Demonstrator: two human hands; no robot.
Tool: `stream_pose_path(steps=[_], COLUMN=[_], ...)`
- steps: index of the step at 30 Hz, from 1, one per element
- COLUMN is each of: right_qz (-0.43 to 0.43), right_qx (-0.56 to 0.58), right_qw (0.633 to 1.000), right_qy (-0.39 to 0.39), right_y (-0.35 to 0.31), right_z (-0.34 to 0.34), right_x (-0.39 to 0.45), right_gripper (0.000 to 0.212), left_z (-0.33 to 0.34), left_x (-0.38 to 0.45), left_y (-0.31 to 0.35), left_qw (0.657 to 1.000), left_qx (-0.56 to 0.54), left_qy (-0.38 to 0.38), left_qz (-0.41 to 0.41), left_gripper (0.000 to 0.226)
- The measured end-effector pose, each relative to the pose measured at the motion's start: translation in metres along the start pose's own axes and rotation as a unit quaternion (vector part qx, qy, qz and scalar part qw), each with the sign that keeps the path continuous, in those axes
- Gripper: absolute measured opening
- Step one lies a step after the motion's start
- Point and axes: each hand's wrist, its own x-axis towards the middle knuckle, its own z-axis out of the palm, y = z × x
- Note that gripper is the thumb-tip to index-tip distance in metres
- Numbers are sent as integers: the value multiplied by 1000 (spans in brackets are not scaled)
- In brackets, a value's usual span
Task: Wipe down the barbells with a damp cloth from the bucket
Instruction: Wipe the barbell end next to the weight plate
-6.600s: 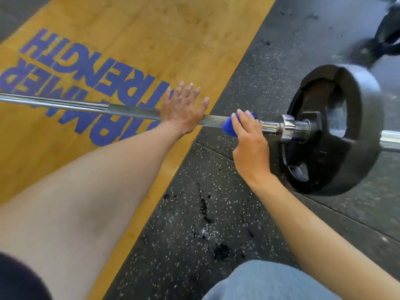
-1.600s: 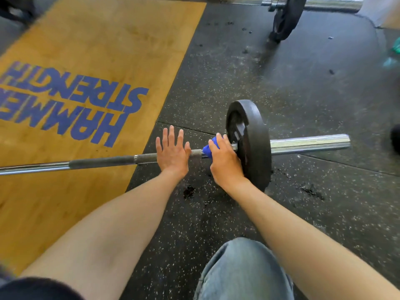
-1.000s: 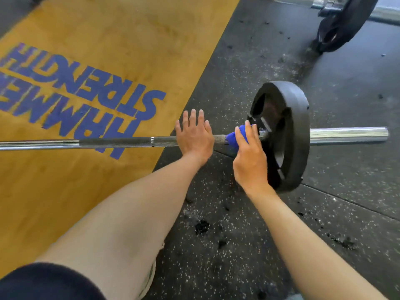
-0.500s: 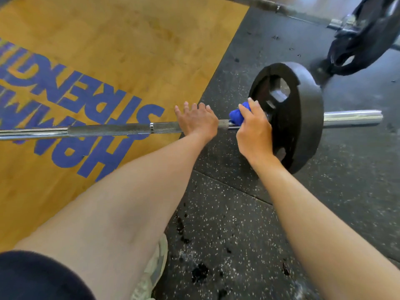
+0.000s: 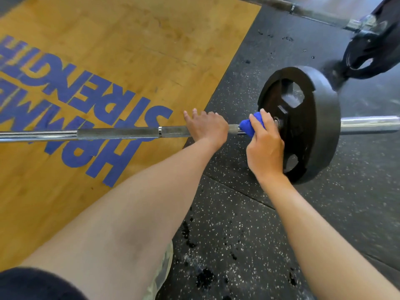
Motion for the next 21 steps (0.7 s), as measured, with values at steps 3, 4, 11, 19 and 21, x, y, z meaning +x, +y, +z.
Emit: stream_pose_path(steps=[3,4,11,19,21], right_qz=[-26,-40,-135,-70,-40], right_qx=[-27,-39,-98,29,11], right_qw=[999,998,986,993,995], right_qy=[10,4,-5,89,91], right_y=[5,5,18,-9,3], right_z=[5,5,-1,-24,-32], right_x=[-19,-15,-85,-122,-116], right_gripper=[47,41,60,68,63], left_z=[8,10,32,49,53], left_x=[-18,-24,-54,-89,-101], left_y=[0,0,-3,-7,-8], left_qw=[1000,1000,997,995,994], left_qx=[1,-4,-30,-44,-46], left_qy=[12,15,65,91,97], left_qz=[5,3,-1,5,10], left_gripper=[56,56,58,57,57])
